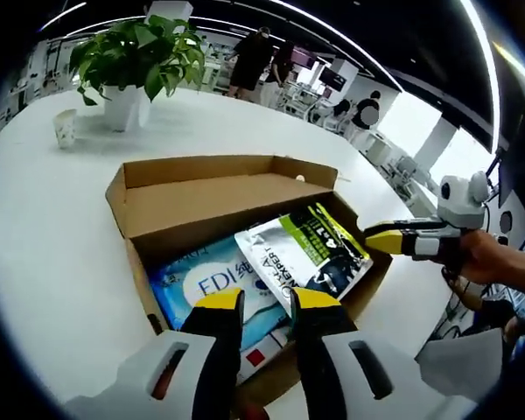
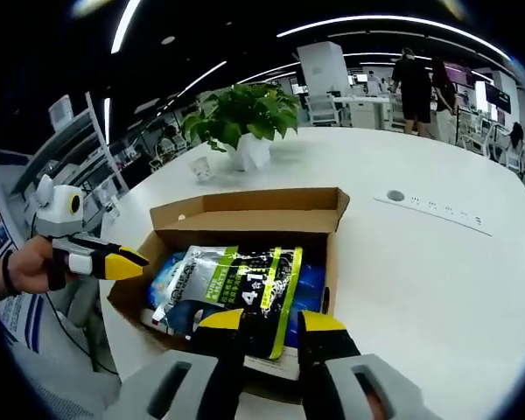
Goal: Operate the shoe box by opening the lid, removing the specified soft item, and placing it in the target area until the item is outside and the box remains undamaged.
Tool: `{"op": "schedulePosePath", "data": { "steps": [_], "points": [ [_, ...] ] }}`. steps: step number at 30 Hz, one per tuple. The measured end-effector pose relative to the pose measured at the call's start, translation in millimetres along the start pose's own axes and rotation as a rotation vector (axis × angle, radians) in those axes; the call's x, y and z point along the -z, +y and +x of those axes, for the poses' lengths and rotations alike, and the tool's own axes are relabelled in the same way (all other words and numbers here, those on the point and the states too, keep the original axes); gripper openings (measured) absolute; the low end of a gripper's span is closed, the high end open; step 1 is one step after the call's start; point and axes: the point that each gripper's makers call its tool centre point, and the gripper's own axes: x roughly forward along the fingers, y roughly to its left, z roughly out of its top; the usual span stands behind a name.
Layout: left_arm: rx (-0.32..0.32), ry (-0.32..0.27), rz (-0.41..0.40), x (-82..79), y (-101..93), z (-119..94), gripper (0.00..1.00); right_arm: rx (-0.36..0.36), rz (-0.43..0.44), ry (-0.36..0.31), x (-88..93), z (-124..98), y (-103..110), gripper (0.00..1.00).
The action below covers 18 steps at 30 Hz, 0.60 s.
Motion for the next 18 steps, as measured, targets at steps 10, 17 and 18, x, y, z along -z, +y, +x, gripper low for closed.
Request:
{"op": "schedulePosePath", "data": {
  "steps": [10, 17, 18],
  "points": [
    [0.027, 0.075, -0.061, 20.3, -5.2, 22, 0.22, 0.004, 0.006, 0.007, 0.5, -1, -1, 0.21],
    [0.05, 0.1, -0.114, 26.4, -8.5, 32, 0.2, 0.007, 0.007, 0.007, 0.8, -1, -1, 0.21],
    [0.052, 0.106, -0.131, 28.1, -8.8, 33, 0.16, 0.008, 0.004, 0.009, 1.1, -1, -1, 0.21]
  ]
}}
